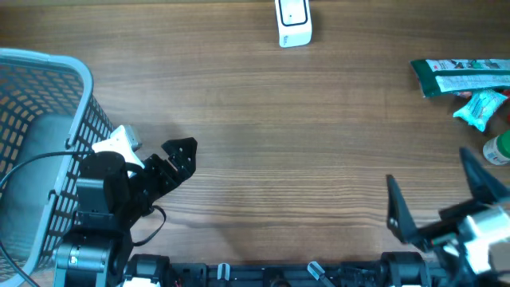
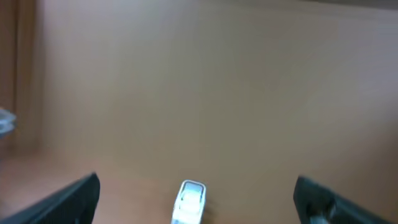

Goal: Scan the item barcode

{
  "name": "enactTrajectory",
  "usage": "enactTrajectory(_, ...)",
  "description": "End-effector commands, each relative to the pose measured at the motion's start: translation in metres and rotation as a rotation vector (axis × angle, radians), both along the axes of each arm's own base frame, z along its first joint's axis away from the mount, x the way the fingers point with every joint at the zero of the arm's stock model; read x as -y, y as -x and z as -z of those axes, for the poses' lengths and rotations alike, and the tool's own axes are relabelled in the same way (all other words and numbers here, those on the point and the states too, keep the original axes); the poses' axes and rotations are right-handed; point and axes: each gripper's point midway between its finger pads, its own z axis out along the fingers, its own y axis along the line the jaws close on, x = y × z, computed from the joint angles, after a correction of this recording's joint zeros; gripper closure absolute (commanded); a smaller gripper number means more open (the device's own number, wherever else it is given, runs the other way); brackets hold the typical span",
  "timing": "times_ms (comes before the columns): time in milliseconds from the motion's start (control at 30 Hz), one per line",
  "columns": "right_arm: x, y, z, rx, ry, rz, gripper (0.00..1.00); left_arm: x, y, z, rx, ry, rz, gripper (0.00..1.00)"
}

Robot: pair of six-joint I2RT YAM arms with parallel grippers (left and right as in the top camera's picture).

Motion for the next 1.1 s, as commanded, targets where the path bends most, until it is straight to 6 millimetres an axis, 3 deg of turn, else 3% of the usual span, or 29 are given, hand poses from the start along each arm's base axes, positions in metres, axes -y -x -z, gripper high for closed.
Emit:
enactTrajectory(0, 0.014, -0.026, 0.046, 0.083, -0.173, 0.015, 0.00, -0.001, 0.000, -0.001, 0.013, -0.020, 0.009, 0.00)
enactTrajectory(300, 0.028, -0.077, 0.150, -0.042, -0.204, 0.076, 0.00, -0.001, 0.000, -0.001, 0.012, -0.020, 0.009, 0.00)
enactTrajectory(500, 0.058, -0.094, 0.203, -0.181, -0.333, 0.236, 0.00, -0.001, 0.000, -0.001, 0.013, -0.020, 0.009, 0.00)
enactTrajectory(667, 0.061, -0.097, 0.240, -0.330, -0.339, 0.278, 0.00, -0.001, 0.000, -0.001, 0.013, -0.020, 0.009, 0.00)
enactTrajectory(1067, 0.061, -0.097, 0.239, -0.330, -0.348, 0.275, 0.00, -0.001, 0.000, -0.001, 0.013, -0.020, 0.009, 0.00)
